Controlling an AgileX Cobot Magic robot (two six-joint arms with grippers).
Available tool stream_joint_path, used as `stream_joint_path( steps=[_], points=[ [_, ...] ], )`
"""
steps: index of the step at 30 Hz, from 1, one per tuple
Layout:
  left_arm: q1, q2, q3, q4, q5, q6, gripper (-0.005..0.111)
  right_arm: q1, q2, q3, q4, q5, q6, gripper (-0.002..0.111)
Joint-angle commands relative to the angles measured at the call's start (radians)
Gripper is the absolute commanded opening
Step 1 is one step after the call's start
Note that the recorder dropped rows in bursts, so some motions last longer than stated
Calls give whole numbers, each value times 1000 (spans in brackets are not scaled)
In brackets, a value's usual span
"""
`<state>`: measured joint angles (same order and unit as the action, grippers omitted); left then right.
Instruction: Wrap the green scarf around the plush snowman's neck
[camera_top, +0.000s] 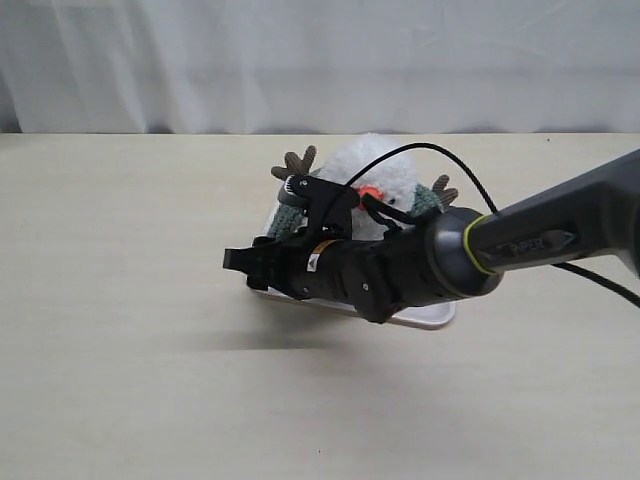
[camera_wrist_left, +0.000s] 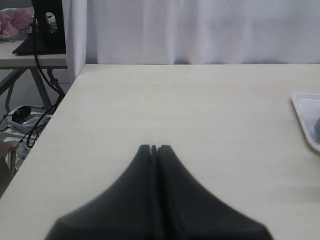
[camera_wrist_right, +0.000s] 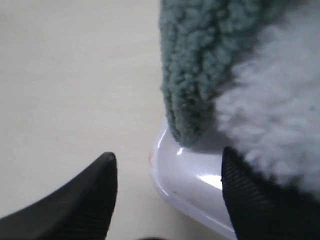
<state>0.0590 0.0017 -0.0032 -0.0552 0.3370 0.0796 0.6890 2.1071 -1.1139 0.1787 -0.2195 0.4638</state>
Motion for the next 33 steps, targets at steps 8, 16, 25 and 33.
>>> stream_joint_path(
  steps=[8,16,25,33],
  points=[
    [5,-2,3,1,-14,-3,0,-13,-81,-2,-366,317,-91,57],
    [5,-2,3,1,-14,-3,0,32,-81,-66,-649,453,-129,52],
    [5,-2,3,1,-14,-3,0,81,3,-261,-708,744,-218,51],
    [5,-2,3,1,-14,-3,0,81,41,-276,-644,720,-301,51]
  ],
)
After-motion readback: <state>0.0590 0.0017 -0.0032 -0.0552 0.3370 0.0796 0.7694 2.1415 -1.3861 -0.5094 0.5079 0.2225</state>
